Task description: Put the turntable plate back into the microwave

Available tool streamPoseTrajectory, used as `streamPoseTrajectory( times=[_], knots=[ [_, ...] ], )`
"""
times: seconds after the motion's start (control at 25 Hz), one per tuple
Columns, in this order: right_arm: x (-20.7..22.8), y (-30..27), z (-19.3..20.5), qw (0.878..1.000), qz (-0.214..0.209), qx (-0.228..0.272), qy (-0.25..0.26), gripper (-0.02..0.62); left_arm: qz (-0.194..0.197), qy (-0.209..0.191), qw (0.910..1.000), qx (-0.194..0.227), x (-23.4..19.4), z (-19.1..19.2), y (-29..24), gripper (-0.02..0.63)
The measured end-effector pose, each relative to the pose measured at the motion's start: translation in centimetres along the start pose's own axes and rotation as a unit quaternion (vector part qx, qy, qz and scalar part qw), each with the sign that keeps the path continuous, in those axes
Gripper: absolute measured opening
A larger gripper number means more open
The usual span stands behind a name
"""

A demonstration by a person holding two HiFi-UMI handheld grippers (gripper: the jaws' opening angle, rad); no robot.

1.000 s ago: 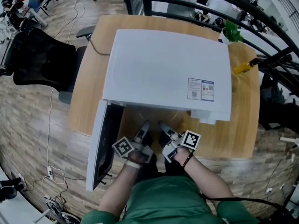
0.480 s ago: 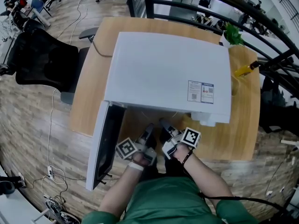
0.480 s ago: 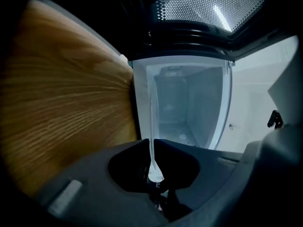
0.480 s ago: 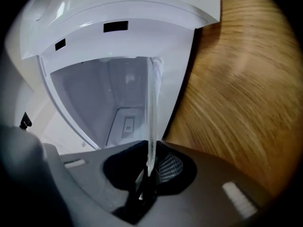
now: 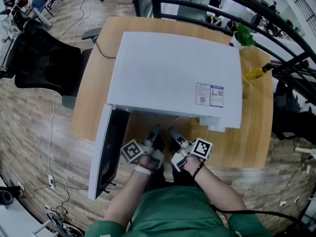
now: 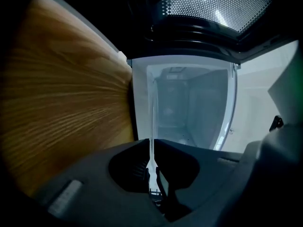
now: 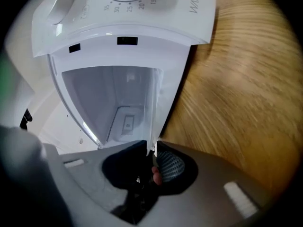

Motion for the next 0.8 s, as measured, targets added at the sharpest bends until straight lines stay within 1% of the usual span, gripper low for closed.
streamPoseTrajectory(
  times=[0.16,0.28,0.4,0.52,0.68,0.76,0.8],
  knots=[
    [-0.1,-0.1,-0.5,1.0,0.002,0.015,-0.003,0.049,0.001,-0.006,1.0,0.001,0.1,0.1,-0.4,0.037],
    [0.0,-0.3,-1.1,1.0,0.003,0.019,0.004,0.035,-0.002,-0.008,1.0,0.002,-0.1,0.1,-0.5,0.037],
    [-0.1,-0.7,-1.3,1.0,0.0,0.019,0.007,0.035,-0.002,-0.01,0.9999,0.004,-0.1,-0.1,-0.8,0.037],
    [0.0,-0.8,-1.7,1.0,0.006,0.024,0.007,0.035,0.004,-0.013,0.9999,0.002,0.3,-0.2,-1.3,0.038],
    [-0.1,-1.3,-2.2,1.0,0.006,0.028,0.011,0.034,-0.019,-0.048,0.9987,0.004,-0.3,-0.7,-1.5,0.04],
    [-0.2,-1.5,-2.4,0.999,0.005,0.031,0.009,0.034,-0.016,-0.058,0.9982,0.001,0.1,-0.6,-1.5,0.04],
    [-0.2,-1.5,-2.5,0.999,0.006,0.033,0.007,0.034,-0.018,-0.061,0.998,-0.001,0.1,-0.6,-1.4,0.057]
  ],
)
Point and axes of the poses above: the fingertips, and each gripper's own axes: y backward along the fingers, x to its right, z out of its underside, the point moved 3 cm from there along y, backward along the fingers, and after that the axes turned 14 degrees about -z, right-handed, at the moved point
